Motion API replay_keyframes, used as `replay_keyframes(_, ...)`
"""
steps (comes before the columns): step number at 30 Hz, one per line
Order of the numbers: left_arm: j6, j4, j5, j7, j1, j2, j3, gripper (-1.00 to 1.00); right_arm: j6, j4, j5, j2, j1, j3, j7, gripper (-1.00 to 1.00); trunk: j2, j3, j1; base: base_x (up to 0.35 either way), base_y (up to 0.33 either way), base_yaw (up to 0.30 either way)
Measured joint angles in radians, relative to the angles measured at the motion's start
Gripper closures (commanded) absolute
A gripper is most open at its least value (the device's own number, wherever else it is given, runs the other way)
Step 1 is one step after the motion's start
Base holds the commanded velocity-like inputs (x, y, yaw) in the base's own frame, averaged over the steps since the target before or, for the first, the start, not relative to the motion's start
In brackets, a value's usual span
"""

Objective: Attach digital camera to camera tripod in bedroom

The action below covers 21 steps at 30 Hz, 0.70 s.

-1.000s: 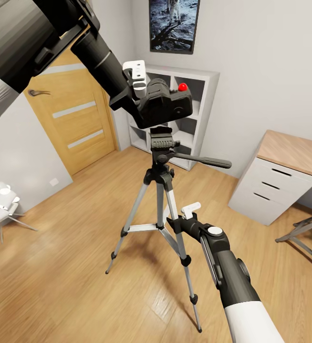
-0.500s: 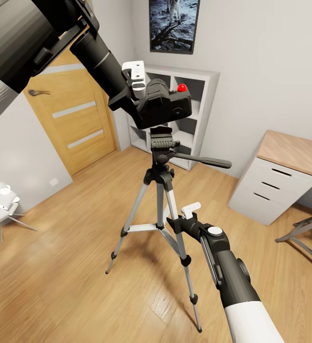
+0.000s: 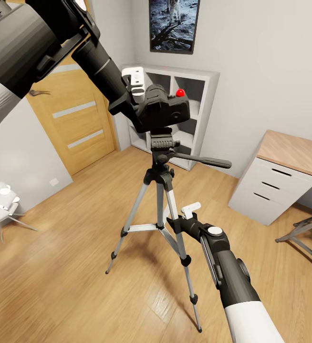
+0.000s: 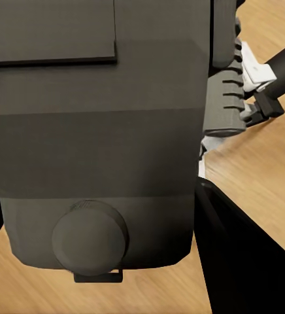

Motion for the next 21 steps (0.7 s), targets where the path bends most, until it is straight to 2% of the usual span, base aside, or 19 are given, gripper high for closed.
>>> replay_keyframes(7, 0.001, 0.000, 0.006, 0.000, 0.001, 0.003, 0.000, 1.00, 0.000, 0.000, 0.000, 0.000, 0.000, 0.000, 0.000, 1.00, 0.000, 0.000, 0.000, 0.000, 0.000, 0.000)
replay_keyframes(14, 0.001, 0.002, 0.052, -0.002, 0.002, 0.004, 0.001, 1.00, 0.000, 0.000, -0.001, 0.000, 0.000, 0.000, 0.000, 1.00, 0.000, 0.000, 0.000, 0.000, 0.000, 0.000)
replay_keyframes(21, 0.002, 0.003, 0.064, -0.001, 0.002, 0.007, 0.000, 1.00, 0.000, 0.000, 0.000, 0.000, 0.000, 0.000, 0.000, 1.00, 0.000, 0.000, 0.000, 0.000, 0.000, 0.000)
